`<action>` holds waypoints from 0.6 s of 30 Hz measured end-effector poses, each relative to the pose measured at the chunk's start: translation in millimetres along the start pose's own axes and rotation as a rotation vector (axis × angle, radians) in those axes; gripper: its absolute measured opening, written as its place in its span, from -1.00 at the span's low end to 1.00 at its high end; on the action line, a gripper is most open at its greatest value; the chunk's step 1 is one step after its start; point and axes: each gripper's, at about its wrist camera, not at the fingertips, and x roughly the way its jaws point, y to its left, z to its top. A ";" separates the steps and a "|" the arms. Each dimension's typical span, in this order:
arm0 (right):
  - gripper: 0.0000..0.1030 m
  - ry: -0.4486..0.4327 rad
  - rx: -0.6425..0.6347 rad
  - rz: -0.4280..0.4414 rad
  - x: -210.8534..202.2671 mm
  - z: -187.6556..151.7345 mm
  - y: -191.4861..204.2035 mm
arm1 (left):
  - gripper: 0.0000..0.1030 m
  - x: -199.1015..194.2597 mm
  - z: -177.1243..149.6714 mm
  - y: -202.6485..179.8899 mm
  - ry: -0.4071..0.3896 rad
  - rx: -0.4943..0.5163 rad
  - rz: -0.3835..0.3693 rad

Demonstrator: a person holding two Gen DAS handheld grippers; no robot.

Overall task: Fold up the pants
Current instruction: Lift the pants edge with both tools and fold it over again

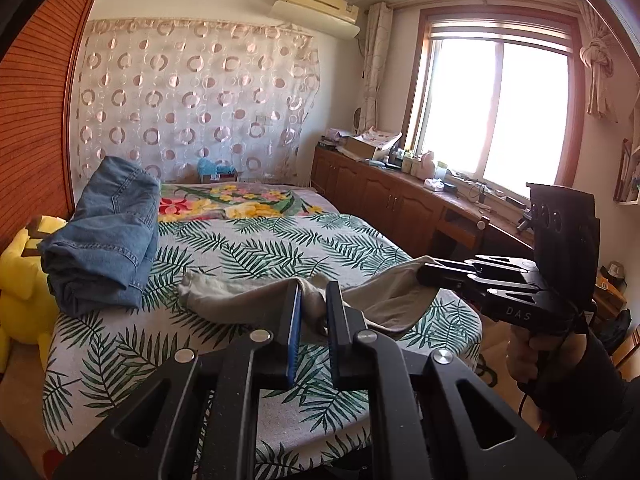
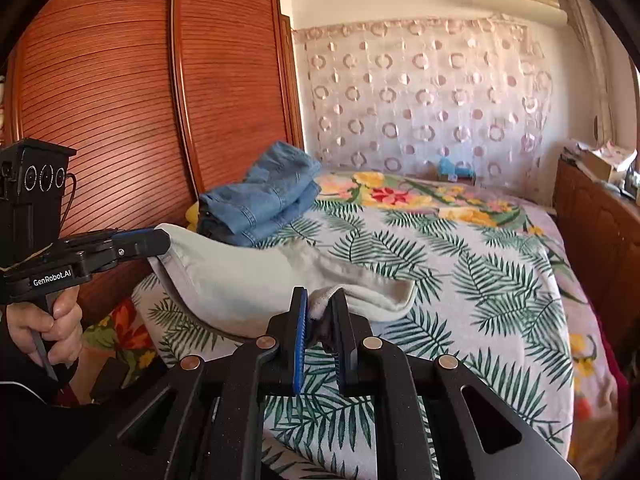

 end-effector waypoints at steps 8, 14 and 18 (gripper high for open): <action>-0.78 -0.032 -0.040 -0.007 -10.4 0.5 5.1 | -0.75 -11.3 4.3 -4.4 -0.033 0.016 0.003; -0.78 -0.002 -0.038 -0.024 3.5 -8.1 2.4 | -0.75 -3.0 -2.4 2.4 0.003 -0.008 0.011; -0.78 0.027 -0.022 -0.035 17.3 -10.1 -5.9 | -0.75 8.9 -10.5 10.0 0.036 -0.029 0.026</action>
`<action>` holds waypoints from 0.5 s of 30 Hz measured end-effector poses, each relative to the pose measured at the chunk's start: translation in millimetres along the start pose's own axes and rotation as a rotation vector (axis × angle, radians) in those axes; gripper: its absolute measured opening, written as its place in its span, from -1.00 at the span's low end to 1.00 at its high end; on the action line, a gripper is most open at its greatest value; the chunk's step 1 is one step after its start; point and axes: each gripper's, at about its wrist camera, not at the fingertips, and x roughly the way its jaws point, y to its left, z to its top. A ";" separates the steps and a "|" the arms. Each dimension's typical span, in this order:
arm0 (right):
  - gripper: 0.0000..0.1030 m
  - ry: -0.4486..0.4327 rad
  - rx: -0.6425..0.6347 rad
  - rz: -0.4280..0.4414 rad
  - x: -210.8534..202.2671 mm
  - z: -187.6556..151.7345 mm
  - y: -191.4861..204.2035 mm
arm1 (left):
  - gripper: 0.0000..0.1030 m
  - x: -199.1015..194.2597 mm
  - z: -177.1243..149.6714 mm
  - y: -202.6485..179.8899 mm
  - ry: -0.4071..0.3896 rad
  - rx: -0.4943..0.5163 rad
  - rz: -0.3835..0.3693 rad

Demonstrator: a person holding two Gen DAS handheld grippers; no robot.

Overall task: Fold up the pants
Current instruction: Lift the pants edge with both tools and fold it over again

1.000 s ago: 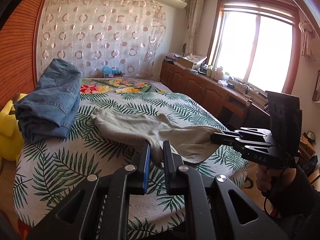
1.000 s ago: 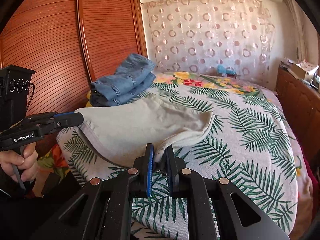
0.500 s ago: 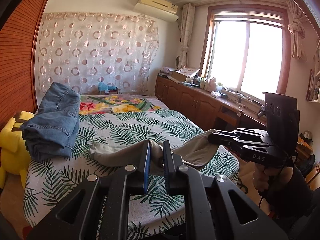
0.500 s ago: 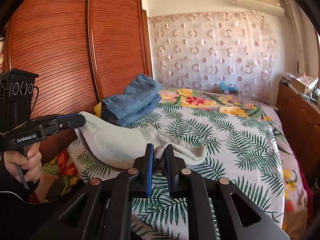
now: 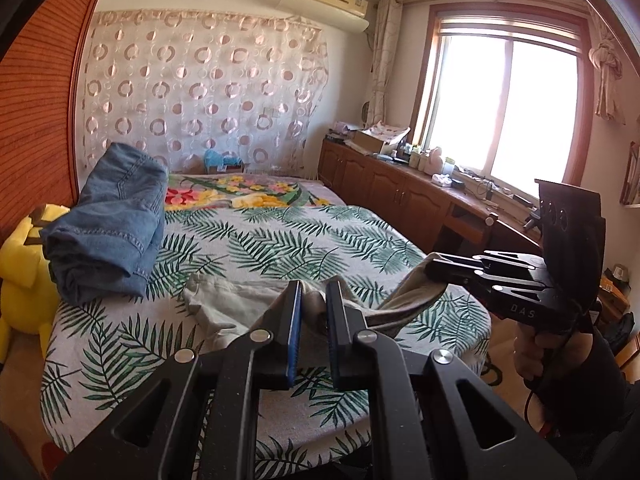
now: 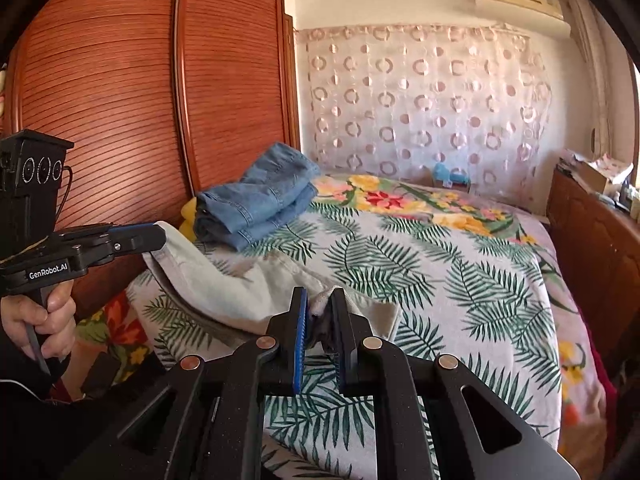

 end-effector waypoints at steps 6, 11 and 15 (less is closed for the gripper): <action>-0.78 0.041 0.016 -0.009 25.8 3.8 -1.6 | -0.75 22.1 -6.5 8.8 0.040 -0.011 0.016; -0.78 0.056 0.013 -0.022 40.6 11.9 -5.3 | -0.75 33.7 2.2 13.1 0.050 0.014 0.030; -0.78 0.047 -0.003 -0.036 46.7 24.5 -4.8 | -0.75 37.1 15.3 11.8 0.029 0.038 0.039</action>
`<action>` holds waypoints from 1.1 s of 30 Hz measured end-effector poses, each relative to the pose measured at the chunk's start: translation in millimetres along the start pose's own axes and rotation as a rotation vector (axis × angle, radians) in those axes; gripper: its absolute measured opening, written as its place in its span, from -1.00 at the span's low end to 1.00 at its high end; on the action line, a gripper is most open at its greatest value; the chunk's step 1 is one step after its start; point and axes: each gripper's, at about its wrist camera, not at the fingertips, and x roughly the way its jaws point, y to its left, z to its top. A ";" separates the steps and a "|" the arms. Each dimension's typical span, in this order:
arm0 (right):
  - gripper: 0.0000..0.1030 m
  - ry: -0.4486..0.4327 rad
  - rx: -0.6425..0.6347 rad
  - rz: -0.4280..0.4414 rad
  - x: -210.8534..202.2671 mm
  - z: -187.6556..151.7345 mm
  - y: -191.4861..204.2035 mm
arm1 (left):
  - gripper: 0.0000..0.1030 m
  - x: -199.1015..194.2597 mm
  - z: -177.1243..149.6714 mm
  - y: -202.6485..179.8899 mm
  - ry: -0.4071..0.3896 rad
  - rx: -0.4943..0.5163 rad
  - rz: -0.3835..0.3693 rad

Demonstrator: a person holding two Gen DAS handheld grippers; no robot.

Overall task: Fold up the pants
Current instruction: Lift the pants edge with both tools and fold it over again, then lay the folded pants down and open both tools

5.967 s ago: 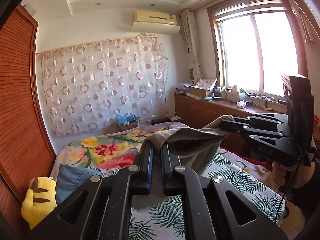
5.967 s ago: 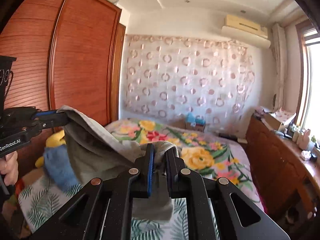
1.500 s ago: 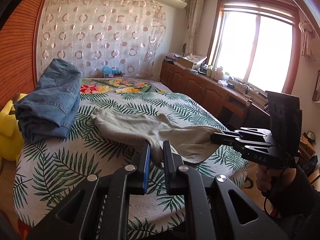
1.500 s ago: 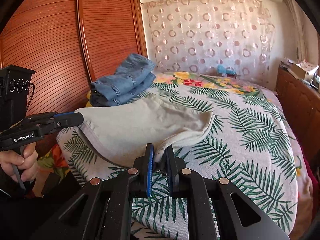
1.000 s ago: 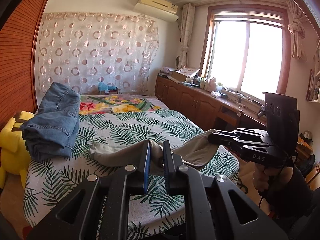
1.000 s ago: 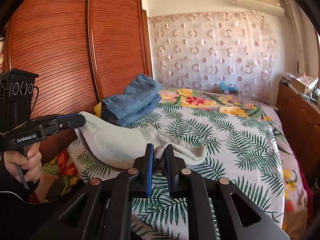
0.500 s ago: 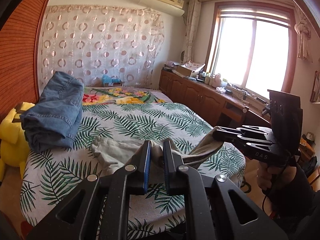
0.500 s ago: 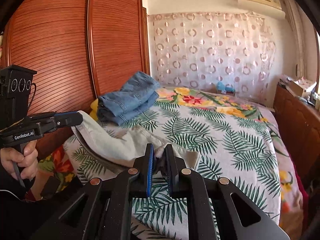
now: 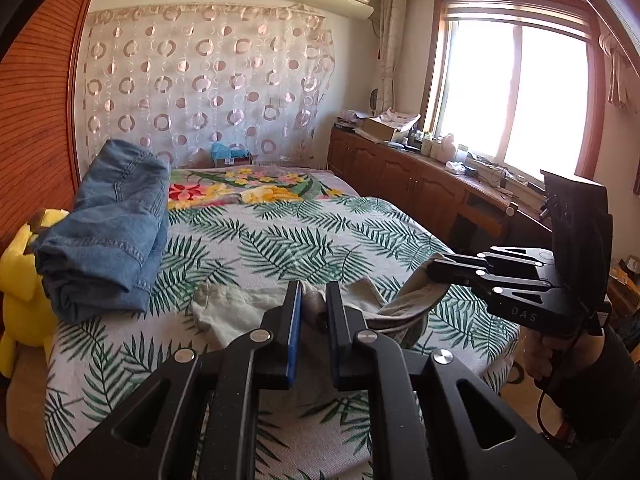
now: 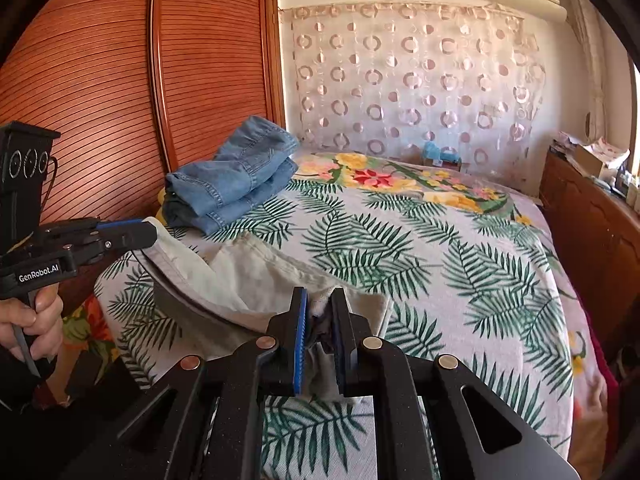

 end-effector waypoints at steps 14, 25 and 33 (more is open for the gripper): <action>-0.78 0.002 0.005 -0.039 45.4 15.2 -9.5 | -0.75 28.3 11.0 19.7 0.021 -0.009 0.044; -0.78 0.072 0.018 -0.040 78.5 16.4 -13.5 | -0.75 52.9 -2.6 30.1 0.082 -0.034 0.061; -0.78 0.097 0.029 -0.060 103.2 25.8 -21.7 | -0.75 76.8 3.0 36.5 0.123 -0.018 0.081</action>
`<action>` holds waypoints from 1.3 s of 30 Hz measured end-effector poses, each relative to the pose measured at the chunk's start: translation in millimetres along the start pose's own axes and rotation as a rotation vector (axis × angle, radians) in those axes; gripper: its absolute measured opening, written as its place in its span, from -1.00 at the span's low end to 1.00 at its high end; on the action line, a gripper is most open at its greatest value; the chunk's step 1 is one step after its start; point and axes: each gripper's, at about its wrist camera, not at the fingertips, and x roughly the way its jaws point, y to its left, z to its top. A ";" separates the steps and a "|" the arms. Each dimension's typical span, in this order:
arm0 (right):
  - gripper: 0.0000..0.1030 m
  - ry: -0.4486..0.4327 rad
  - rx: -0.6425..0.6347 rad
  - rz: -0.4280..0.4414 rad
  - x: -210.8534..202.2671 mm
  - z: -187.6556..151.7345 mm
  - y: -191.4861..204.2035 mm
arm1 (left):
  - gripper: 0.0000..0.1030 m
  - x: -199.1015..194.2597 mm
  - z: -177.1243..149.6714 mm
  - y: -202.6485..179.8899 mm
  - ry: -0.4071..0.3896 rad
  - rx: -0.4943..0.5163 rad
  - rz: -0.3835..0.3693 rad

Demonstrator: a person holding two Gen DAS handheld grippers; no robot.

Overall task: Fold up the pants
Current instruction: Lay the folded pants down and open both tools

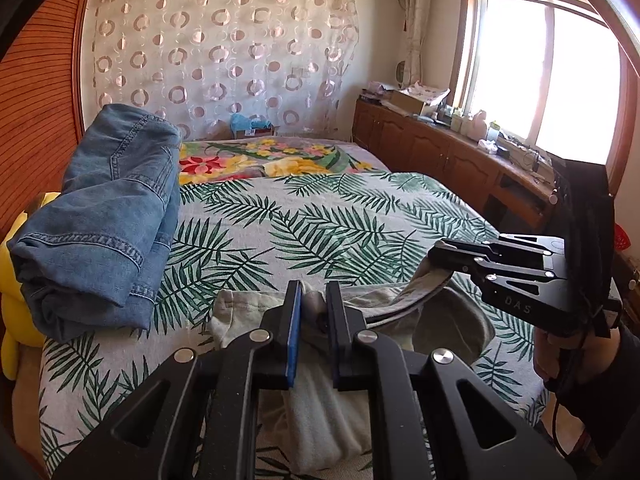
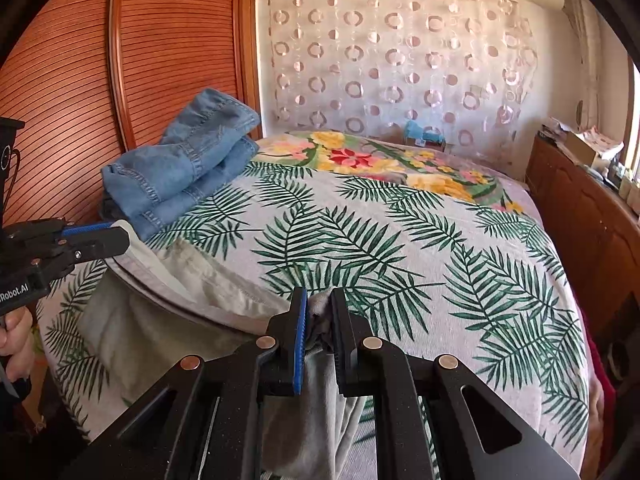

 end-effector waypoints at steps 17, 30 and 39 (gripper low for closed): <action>-0.27 0.011 0.035 -0.003 -4.8 -6.9 -9.8 | 0.52 -3.7 -22.0 16.7 0.047 -0.066 -0.027; -0.25 0.069 0.054 0.068 -57.0 -54.9 -20.9 | 0.52 -3.4 -60.0 13.1 0.125 -0.058 0.013; -0.25 0.099 0.017 0.092 -74.4 -70.4 -8.3 | 0.52 7.3 -72.5 15.9 0.171 -0.054 0.048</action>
